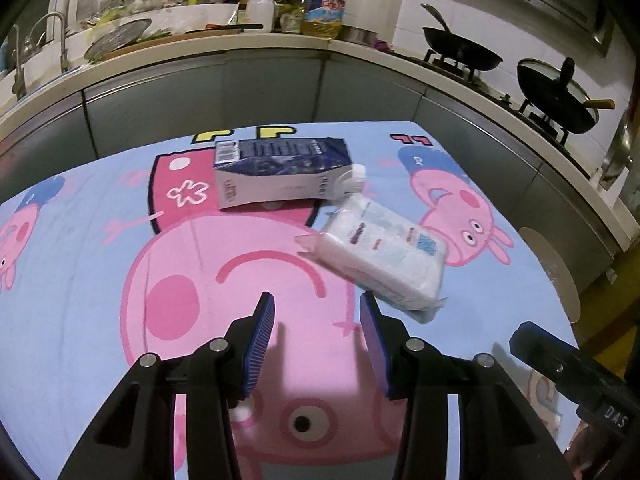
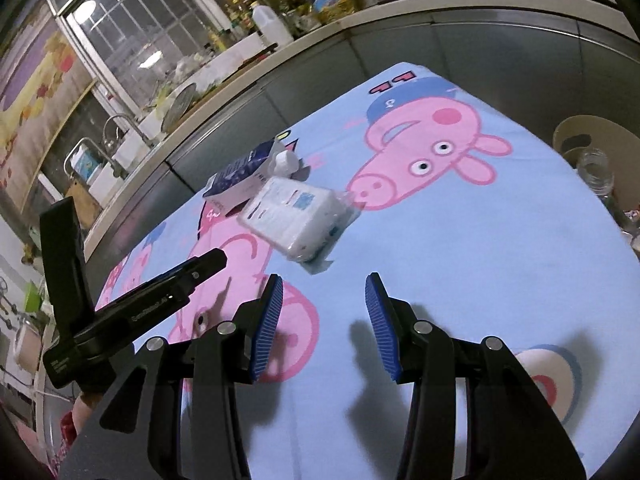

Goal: Collect trash

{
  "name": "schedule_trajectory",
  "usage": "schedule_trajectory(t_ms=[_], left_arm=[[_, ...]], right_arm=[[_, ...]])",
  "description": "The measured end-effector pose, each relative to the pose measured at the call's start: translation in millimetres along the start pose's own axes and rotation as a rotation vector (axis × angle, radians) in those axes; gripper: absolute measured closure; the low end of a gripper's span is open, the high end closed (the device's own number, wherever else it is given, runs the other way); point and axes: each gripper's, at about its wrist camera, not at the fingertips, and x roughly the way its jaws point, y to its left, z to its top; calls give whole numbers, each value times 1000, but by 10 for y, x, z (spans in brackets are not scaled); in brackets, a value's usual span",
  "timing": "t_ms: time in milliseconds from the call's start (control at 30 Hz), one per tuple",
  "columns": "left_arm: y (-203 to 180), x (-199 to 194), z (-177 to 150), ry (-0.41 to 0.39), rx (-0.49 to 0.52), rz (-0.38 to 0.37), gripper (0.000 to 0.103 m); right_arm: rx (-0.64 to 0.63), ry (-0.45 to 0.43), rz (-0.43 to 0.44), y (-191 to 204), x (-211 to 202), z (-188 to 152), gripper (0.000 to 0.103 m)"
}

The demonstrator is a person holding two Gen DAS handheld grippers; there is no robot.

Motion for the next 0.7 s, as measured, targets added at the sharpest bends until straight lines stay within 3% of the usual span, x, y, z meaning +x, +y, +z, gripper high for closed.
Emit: schedule_trajectory(t_ms=[700], left_arm=[[513, 100, -73, -21, -54, 93, 58]], right_arm=[[-67, 68, 3, 340, 281, -73, 57]])
